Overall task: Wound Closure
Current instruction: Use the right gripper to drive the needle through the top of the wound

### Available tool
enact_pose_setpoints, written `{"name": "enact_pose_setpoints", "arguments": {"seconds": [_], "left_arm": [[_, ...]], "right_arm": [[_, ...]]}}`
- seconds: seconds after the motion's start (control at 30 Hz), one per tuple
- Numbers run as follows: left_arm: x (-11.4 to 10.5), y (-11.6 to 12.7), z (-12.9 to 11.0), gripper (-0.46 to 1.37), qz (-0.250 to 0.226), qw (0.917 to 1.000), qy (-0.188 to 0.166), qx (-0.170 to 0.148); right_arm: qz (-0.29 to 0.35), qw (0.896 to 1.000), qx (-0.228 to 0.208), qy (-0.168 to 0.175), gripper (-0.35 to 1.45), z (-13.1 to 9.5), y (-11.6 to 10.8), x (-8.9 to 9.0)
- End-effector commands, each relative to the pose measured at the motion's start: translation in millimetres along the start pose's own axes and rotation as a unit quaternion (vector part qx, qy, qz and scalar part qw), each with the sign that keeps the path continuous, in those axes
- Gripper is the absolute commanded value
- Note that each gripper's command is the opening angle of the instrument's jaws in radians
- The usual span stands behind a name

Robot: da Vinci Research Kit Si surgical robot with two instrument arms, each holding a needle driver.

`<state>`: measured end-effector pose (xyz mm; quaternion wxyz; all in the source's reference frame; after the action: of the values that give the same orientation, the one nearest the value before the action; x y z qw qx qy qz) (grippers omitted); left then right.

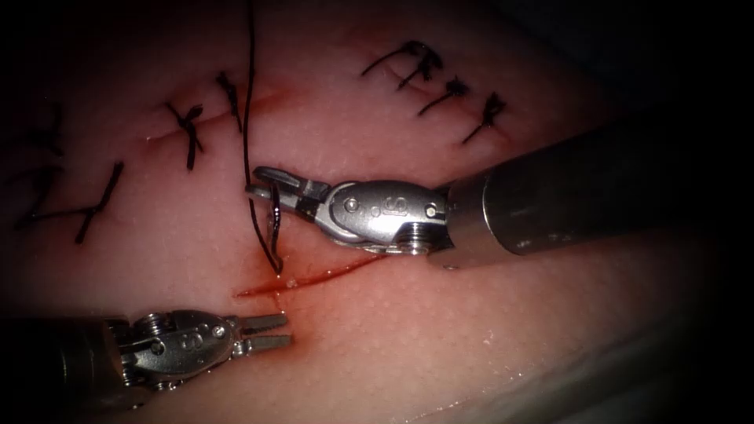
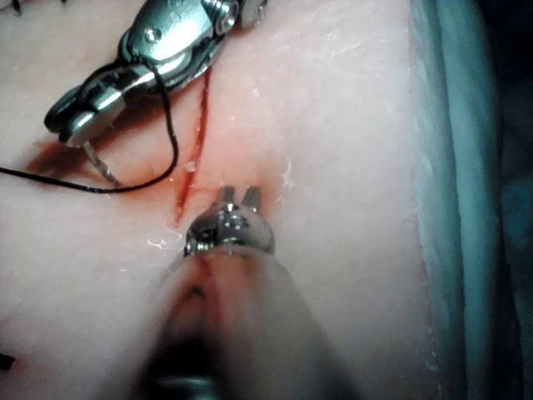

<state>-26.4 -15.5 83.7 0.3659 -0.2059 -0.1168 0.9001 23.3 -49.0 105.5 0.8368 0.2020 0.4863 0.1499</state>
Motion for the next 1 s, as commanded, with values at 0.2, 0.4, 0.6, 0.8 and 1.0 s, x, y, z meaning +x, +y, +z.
{"name": "enact_pose_setpoints", "arguments": {"seconds": [0.2, 0.4, 0.6, 0.8, 1.0], "left_arm": [[0.0, -0.1, 0.0, 0.24, 0.0, 1.0, -0.001, 0.0], [0.1, -0.3, -0.1, 0.23, -0.001, 1.0, -0.001, 0.01], [-0.4, -0.2, 1.0, 0.15, 0.007, 0.9998, -0.014, 0.014], [-1.1, -0.4, 2.5, 0.02, -0.002, 0.9982, -0.056, 0.02], [-3.3, -0.5, 5.2, -0.35, -0.025, 0.9937, -0.109, -0.001]], "right_arm": [[0.024, 0.999, 0.02, -0.024, -0.35, 0.3, -1.2, -0.5], [0.037, 0.998, 0.034, -0.047, -0.35, 0.5, -1.5, -1.8], [0.044, 0.996, 0.043, -0.057, -0.35, 0.7, -1.7, -2.0], [0.058, 0.997, 0.039, -0.036, -0.35, 0.1, -1.0, 1.0], [0.063, 0.997, 0.038, -0.029, -0.35, 0.7, -0.3, 2.4]]}}
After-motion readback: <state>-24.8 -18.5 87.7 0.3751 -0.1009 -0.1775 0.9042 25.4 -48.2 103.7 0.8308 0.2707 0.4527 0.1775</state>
